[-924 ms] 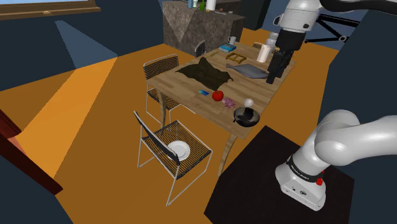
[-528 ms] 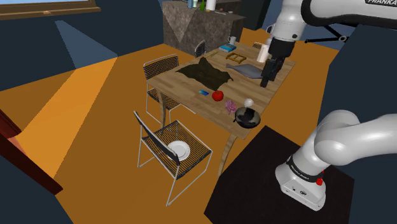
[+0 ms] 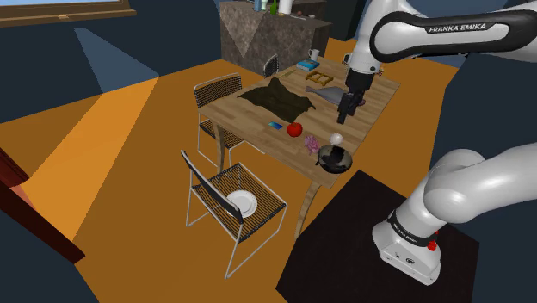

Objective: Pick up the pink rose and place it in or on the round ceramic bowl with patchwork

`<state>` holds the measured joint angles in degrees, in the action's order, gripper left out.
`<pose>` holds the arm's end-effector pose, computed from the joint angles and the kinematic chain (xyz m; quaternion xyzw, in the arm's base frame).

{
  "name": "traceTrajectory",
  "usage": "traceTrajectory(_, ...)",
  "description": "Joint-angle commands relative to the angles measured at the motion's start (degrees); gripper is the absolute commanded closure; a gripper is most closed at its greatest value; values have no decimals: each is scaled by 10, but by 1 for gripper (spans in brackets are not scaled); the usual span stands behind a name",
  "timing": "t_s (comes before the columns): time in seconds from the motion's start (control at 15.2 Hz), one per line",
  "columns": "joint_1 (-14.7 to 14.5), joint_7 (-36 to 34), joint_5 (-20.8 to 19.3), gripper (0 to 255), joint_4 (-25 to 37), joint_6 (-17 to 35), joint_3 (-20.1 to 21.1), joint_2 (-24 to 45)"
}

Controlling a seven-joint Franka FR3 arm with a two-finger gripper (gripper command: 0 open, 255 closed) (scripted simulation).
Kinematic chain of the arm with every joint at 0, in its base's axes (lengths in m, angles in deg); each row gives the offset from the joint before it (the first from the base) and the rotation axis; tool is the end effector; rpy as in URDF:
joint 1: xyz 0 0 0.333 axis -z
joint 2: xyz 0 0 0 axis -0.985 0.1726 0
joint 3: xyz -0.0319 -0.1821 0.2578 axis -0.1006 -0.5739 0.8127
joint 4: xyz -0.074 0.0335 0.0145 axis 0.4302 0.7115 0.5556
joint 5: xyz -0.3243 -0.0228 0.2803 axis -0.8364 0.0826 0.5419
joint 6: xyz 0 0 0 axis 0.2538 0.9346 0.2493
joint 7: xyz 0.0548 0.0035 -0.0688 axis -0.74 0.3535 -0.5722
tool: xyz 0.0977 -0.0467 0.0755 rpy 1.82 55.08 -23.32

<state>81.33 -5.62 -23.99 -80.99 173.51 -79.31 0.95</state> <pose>0.3876 -0.0546 0.4505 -0.9979 -0.0352 0.0353 0.0409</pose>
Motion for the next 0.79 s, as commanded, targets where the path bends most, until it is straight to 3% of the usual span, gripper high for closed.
traceTrajectory(0.0,2,15,-6,0,-7,41,-10,31)
traceTrajectory(0.73,12,123,-3,0,38,225,-75,250)
